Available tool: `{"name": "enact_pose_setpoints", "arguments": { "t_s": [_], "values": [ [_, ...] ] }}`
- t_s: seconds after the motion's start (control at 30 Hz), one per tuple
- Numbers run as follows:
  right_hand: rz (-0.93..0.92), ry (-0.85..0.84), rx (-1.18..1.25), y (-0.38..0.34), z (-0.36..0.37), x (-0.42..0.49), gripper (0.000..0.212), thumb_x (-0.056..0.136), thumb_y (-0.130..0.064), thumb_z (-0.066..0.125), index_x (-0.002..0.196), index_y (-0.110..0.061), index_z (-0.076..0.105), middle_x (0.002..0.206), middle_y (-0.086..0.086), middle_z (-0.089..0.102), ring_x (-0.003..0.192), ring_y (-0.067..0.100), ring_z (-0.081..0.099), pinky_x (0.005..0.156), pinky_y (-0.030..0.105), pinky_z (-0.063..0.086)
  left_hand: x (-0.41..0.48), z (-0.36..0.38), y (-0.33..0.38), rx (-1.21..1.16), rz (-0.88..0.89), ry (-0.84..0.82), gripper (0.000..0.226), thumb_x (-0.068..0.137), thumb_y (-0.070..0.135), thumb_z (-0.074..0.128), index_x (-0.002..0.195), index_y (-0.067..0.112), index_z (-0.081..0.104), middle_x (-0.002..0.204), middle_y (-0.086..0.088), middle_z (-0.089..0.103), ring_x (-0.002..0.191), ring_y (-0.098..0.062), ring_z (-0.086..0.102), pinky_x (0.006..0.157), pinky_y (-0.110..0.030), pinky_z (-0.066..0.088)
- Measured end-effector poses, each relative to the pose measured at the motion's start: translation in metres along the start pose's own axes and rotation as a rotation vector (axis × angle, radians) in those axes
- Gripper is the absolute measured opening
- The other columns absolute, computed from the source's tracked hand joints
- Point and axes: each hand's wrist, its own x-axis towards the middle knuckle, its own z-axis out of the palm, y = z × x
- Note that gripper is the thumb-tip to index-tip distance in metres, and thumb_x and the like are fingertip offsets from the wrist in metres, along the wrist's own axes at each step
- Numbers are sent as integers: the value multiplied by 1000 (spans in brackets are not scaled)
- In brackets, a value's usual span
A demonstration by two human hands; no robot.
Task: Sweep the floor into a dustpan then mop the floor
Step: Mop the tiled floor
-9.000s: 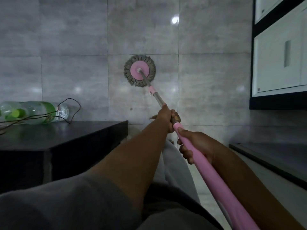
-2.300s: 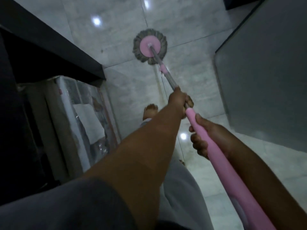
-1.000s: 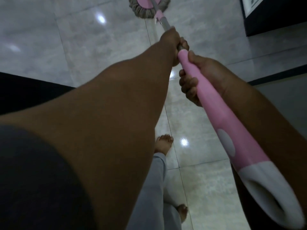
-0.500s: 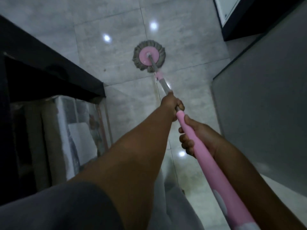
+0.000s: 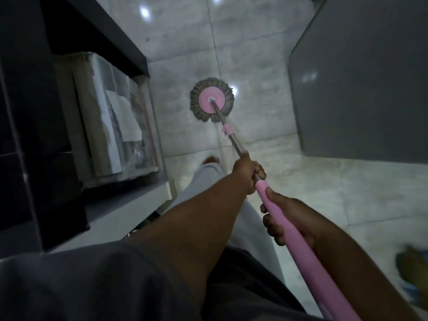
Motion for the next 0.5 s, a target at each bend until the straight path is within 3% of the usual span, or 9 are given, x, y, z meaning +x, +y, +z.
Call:
{"name": "enact_pose_setpoints", "arguments": {
  "t_s": [0.2,0.5],
  "values": [
    [-33,-15,69,-37,3,27,51,80,-54,62,99,-7,55,60,8,51,35,14,43,34,21,40,33,8,36,-24,94,-30,59,104,53,32,60,13,33,34,0,29,24,-12,29,32,-11,28],
    [-127,-36,-25,-171,66,110,49,85,-56,54,97,-8,54,55,1,50,32,8,42,31,17,38,94,-9,197,-74,243,-95,63,106,48,27,57,9,36,32,-5,34,22,-15,34,33,-12,28]
  ]
}}
